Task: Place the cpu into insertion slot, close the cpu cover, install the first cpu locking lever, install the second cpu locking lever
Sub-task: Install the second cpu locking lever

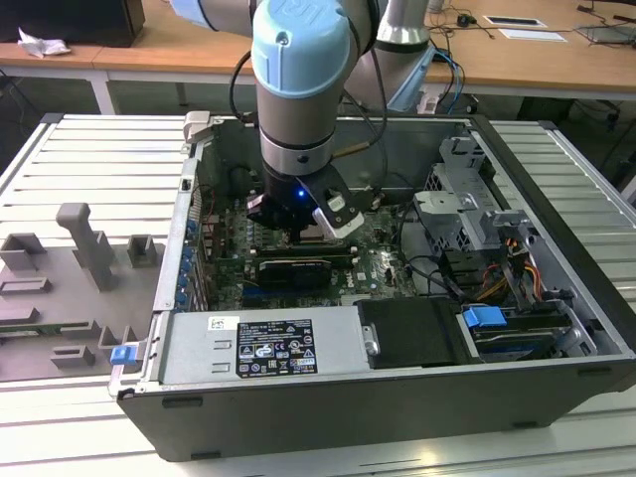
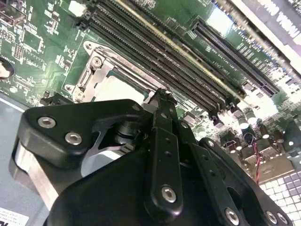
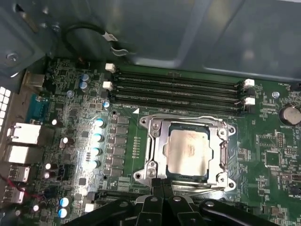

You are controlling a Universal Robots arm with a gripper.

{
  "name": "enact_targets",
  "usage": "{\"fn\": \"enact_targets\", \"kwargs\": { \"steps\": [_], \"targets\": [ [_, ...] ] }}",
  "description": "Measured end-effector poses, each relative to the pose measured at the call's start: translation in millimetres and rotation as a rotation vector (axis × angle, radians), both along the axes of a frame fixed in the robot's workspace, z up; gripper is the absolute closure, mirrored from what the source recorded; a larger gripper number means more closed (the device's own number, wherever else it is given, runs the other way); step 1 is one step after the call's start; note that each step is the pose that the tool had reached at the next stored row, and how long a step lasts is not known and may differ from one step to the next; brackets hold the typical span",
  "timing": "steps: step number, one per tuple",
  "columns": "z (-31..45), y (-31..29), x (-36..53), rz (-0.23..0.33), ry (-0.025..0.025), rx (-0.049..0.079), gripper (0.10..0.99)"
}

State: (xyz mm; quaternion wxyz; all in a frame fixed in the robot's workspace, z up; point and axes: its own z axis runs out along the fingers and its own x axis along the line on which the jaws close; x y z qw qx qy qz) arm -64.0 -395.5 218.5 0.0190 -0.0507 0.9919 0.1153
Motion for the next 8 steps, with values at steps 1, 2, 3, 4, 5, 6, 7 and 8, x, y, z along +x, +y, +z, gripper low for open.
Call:
{"fn": "enact_targets", "kwargs": {
  "steps": [1,2,3,4,5,6,7,8],
  "targets": [
    [0.1,-1.5,-0.7,0.0,-0.0001,0.001,0.98],
    [0.0,-2.5,-1.3,0.0,0.0,0.002,0.98],
    [0.0,-3.0,-1.6,0.0,-0.0001,0.002,0.98],
    [0.0,-3.6,-2.3,0.0,0.0,0.004,0.98],
    [0.0,-4.0,-3.1,0.0,-0.0001,0.007,0.98],
    [0.0,-4.3,-4.7,0.0,0.0,0.011,0.98],
    [-0.2,-4.7,-5.2,0.0,0.0,0.014,0.98],
    [-0.9,-4.9,-5.4,0.001,0.0,0.019,0.98]
  ]
}}
